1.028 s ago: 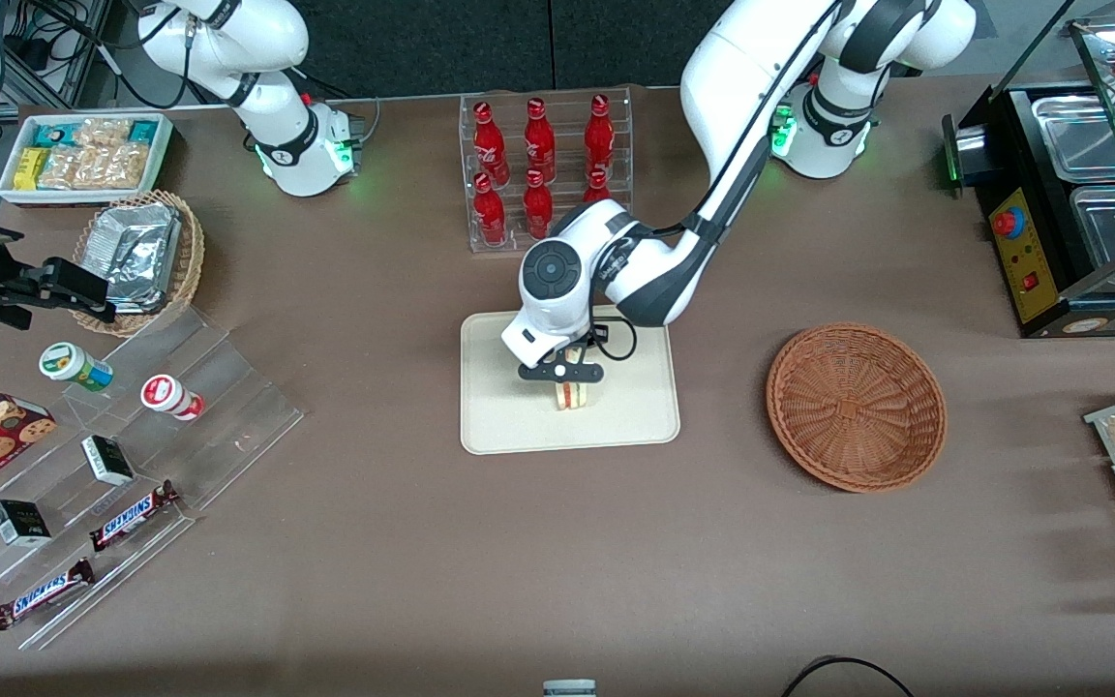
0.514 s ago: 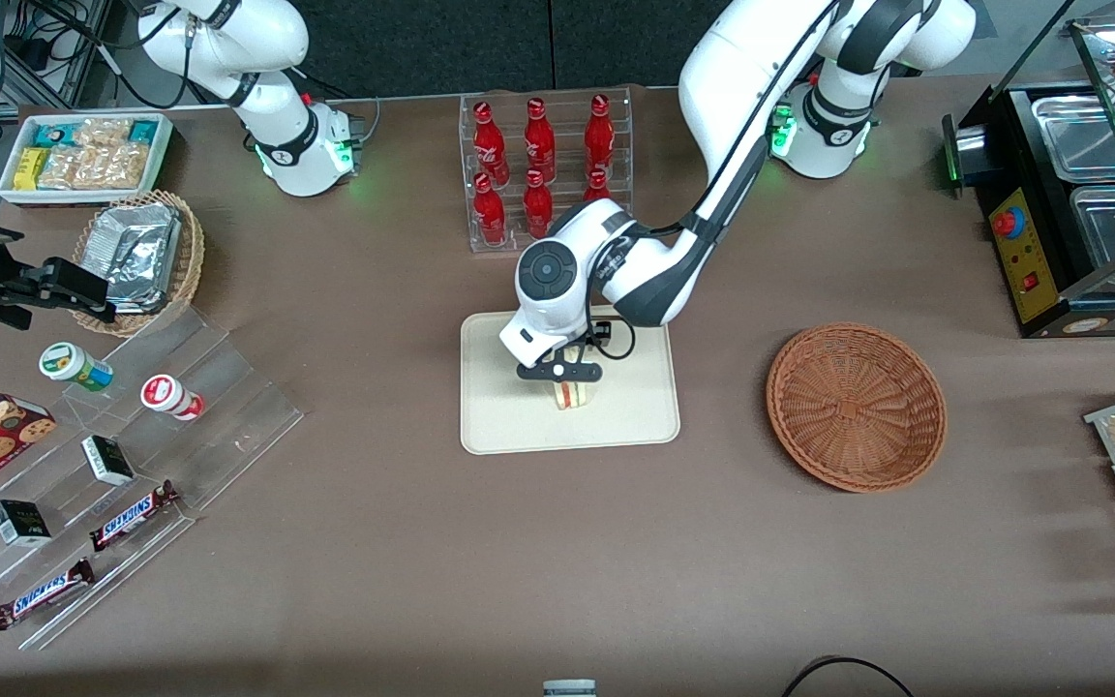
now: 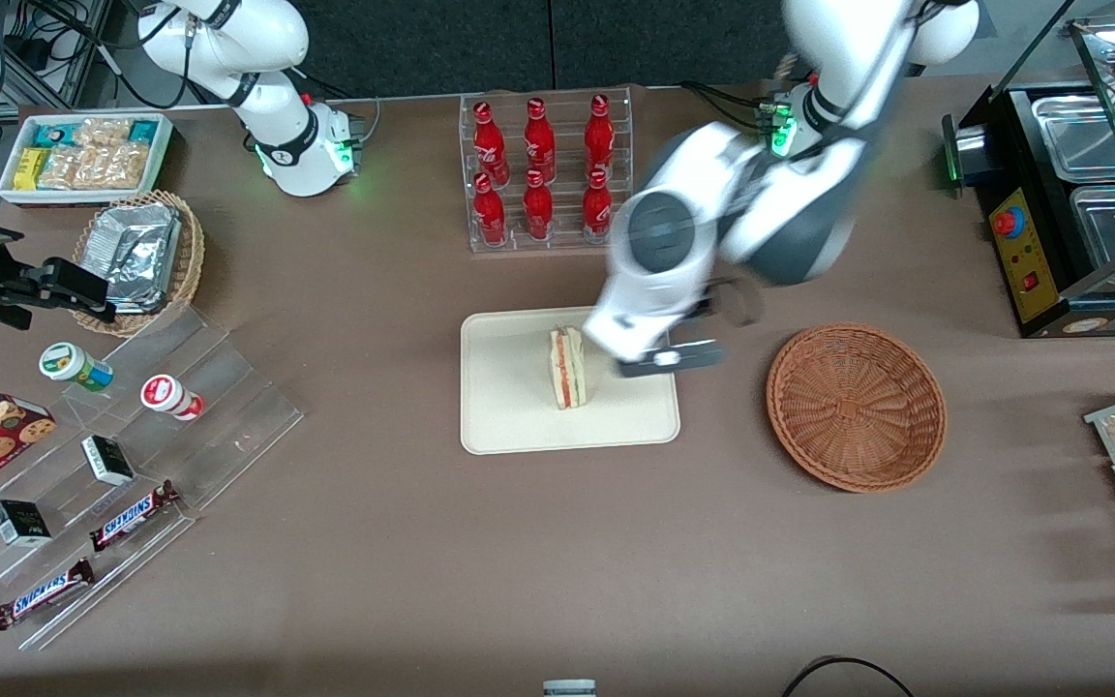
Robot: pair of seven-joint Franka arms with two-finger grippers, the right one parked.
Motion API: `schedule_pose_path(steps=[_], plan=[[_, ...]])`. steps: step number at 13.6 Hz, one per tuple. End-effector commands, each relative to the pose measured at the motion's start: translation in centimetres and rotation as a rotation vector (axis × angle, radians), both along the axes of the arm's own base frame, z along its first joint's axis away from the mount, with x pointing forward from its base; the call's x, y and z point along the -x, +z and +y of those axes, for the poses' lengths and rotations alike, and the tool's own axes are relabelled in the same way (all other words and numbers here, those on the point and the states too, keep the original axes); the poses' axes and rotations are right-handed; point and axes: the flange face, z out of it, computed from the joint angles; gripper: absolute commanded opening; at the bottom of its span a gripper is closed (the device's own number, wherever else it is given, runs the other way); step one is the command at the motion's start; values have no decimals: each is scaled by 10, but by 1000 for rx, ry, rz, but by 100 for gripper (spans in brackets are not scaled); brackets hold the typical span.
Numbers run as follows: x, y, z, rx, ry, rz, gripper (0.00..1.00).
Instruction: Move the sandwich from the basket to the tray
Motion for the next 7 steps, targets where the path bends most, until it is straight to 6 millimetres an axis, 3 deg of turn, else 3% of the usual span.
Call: schedule_pose_path(steps=[1, 7], plan=[[-1, 61, 76, 10, 86, -19, 100], [4, 137, 220, 60, 29, -10, 100]])
